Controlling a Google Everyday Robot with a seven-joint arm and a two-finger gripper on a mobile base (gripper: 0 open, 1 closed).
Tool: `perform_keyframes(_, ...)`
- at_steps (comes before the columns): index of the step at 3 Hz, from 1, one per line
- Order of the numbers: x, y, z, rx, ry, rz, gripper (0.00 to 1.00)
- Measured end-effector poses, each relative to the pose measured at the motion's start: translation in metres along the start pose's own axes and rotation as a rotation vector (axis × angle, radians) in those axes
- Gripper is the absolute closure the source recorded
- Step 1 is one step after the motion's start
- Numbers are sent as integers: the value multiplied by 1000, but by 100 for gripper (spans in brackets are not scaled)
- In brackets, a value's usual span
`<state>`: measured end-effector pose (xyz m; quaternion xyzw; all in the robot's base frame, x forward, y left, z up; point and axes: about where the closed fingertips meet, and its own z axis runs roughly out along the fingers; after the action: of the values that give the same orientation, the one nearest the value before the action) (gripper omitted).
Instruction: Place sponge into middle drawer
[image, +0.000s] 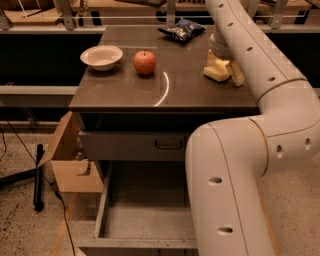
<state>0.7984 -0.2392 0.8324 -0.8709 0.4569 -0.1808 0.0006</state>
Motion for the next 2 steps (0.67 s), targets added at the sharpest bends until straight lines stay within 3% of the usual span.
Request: perform_keyframes(2, 2, 0, -6, -4, 2, 1, 84)
